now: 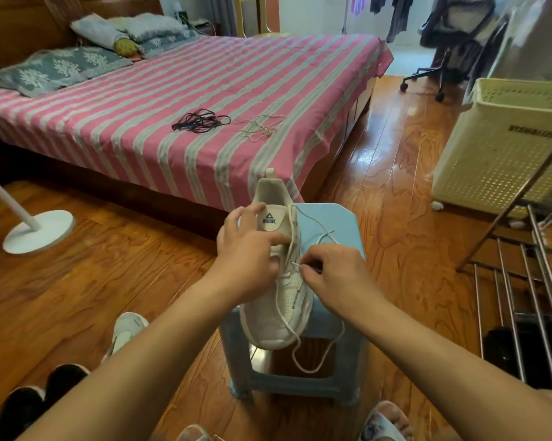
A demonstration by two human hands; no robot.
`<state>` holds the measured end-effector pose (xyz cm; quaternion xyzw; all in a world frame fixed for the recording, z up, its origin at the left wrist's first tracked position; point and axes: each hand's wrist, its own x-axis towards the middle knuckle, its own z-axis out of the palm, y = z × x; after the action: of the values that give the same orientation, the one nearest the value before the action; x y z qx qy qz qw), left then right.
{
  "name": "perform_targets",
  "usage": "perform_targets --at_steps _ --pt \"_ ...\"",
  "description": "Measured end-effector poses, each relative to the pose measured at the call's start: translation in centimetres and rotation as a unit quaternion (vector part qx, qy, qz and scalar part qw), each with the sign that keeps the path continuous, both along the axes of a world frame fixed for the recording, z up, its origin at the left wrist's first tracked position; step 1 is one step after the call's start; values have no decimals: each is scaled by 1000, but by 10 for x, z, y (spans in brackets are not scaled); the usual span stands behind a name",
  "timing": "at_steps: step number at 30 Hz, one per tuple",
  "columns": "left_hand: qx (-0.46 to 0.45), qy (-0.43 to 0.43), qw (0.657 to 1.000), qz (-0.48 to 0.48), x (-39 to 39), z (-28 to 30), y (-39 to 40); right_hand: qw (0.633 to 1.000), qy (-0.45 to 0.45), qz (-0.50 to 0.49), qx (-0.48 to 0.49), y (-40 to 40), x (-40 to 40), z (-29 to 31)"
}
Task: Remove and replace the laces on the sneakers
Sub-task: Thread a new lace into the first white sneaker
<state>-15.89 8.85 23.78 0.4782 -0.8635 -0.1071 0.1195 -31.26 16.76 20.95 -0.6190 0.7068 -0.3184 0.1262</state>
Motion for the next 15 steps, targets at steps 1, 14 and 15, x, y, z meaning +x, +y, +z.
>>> perform_targets --at_steps 1,14,15 --pt "32 17 999 14 0 1 -2 1000 -1 -6 2 -1 0 -1" --pt "88 43 995 8 -2 -4 1 999 -7 -45 21 0 12 -1" --pt "88 45 995 8 -1 -4 1 999 32 -15 -2 1 12 -1"
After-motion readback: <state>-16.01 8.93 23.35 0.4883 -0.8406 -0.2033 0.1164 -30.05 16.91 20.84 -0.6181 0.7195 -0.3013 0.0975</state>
